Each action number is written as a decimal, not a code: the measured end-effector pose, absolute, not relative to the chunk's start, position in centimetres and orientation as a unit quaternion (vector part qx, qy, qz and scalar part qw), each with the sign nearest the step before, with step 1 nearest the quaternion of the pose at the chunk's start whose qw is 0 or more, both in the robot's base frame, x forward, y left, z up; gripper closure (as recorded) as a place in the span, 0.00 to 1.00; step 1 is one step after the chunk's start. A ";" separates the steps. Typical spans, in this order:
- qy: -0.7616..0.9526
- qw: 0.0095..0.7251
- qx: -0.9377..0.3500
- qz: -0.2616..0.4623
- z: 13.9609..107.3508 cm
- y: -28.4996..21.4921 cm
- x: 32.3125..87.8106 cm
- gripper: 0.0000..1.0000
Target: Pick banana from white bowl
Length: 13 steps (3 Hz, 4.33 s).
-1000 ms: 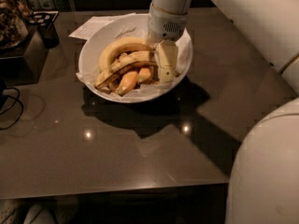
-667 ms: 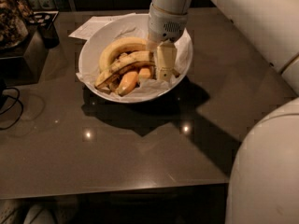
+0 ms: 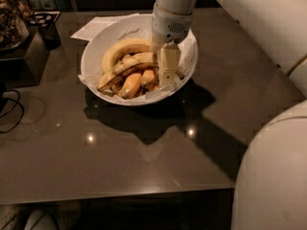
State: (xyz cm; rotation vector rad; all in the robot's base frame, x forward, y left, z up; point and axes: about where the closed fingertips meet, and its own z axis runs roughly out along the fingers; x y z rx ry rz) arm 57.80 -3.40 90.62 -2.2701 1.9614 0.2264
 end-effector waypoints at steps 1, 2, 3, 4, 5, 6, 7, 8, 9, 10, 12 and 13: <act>0.650 0.066 -0.753 0.075 90.6 -3.4 57.8 0.42; 0.650 0.066 -0.753 0.075 90.6 -3.4 57.8 0.65; 0.650 0.066 -0.753 0.075 90.6 -3.4 57.8 0.88; 0.650 0.067 -0.753 0.075 90.6 -3.4 57.8 1.00; 0.656 0.092 -0.747 0.060 91.0 -3.0 58.6 1.00; 0.668 0.120 -0.731 0.066 92.2 -3.2 59.3 1.00; 0.668 0.121 -0.731 0.067 92.2 -3.2 59.3 1.00; 0.668 0.140 -0.727 0.073 92.9 -2.3 59.7 1.00; 0.669 0.164 -0.719 0.095 94.3 -1.5 59.3 1.00; 0.655 0.201 -0.719 0.118 97.1 -0.8 57.6 1.00; 0.671 0.227 -0.695 0.125 98.7 -0.6 57.7 1.00; 0.686 0.248 -0.670 0.137 100.2 -0.2 56.8 1.00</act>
Offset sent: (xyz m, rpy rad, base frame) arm 0.0000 0.0000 0.0000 0.0000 0.0000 0.0000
